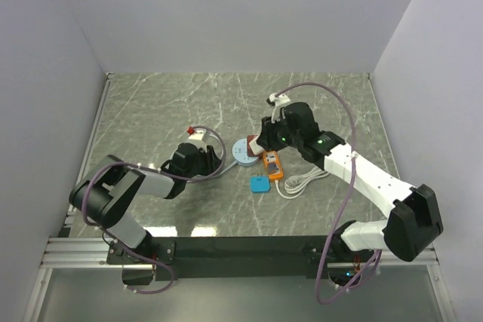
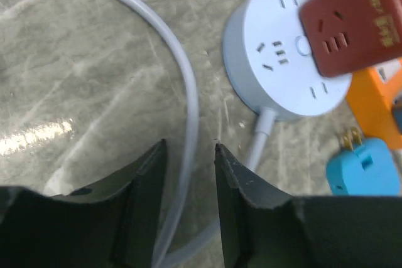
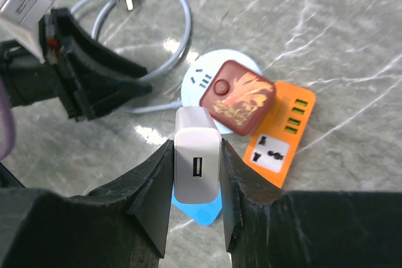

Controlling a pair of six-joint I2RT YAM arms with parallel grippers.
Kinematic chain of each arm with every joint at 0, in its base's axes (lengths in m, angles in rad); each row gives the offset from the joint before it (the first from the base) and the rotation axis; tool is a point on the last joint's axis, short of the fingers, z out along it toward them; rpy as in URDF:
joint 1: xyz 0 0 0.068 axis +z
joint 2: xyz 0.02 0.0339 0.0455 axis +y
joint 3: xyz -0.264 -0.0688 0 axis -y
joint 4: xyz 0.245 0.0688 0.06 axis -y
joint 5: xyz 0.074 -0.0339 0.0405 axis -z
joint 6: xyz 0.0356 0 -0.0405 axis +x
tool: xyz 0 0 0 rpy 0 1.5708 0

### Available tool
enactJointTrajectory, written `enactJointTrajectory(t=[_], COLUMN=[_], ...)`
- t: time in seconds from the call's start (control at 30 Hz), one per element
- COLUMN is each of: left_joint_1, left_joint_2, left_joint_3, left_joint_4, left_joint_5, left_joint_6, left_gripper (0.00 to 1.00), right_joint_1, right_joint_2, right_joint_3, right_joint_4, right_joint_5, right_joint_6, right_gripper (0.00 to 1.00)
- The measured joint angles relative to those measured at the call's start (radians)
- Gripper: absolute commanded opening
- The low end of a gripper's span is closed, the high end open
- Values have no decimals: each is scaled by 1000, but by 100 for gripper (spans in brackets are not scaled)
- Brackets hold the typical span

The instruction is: Insert the plug

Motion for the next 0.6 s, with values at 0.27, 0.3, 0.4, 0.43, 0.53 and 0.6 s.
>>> enactJointTrajectory(t=[0.27, 0.3, 0.4, 0.43, 0.53, 0.6], left_joint_1=[-24, -29, -50, -57, -75, -88], left_joint_2=[121, 129, 147, 149, 149, 149], left_joint_3=[61, 63, 63, 60, 34, 3], left_joint_4=[86, 97, 130, 138, 174, 219], left_joint_5=[-27, -27, -17, -10, 27, 61], left_joint_6=[-17, -21, -33, -40, -66, -89], left_gripper=[37, 36, 33, 33, 32, 31], right_joint_1=[115, 126, 150, 154, 163, 169], right_joint_2=[143, 161, 206, 216, 249, 269], right_joint_3=[157, 179, 227, 236, 257, 267], right_joint_4=[-62, -68, -93, -102, -140, -164], right_joint_5=[110, 128, 177, 192, 242, 272], right_joint_6=[10, 12, 24, 29, 50, 64], right_gripper=[0, 0, 0, 0, 0, 0])
